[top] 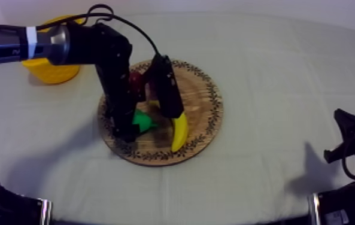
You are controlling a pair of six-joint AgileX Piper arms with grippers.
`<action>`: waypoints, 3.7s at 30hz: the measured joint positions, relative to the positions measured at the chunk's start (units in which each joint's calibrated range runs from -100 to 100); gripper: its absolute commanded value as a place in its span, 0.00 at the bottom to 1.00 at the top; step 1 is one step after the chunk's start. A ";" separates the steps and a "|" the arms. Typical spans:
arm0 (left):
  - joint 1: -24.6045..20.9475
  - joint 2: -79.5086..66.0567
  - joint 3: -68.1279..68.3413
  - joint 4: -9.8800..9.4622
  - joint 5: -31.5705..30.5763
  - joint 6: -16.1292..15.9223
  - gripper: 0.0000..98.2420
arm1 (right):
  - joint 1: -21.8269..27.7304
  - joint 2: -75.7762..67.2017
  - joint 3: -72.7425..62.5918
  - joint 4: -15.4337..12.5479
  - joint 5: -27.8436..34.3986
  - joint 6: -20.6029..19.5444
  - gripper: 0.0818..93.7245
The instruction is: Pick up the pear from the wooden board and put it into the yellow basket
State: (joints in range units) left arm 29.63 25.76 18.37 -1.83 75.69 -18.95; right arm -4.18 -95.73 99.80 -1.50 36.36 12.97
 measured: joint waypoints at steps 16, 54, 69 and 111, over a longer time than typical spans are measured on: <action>0.17 2.24 -0.50 -1.39 -0.79 3.41 0.54 | -0.01 0.00 0.00 0.00 0.00 0.00 0.00; 1.77 -21.79 -5.93 -3.20 16.71 5.58 0.50 | -0.01 0.00 0.00 0.00 0.00 -0.01 0.00; 3.21 -27.09 -11.98 -3.13 24.04 6.44 0.50 | -0.09 0.00 0.00 0.00 0.00 -0.01 0.00; -1.24 -27.82 -12.16 5.20 23.53 34.06 0.50 | -0.09 0.00 0.00 0.00 0.00 -0.01 0.00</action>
State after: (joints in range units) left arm 28.39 -2.06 6.21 3.37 99.21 15.11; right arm -4.26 -95.73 99.80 -1.50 36.36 12.97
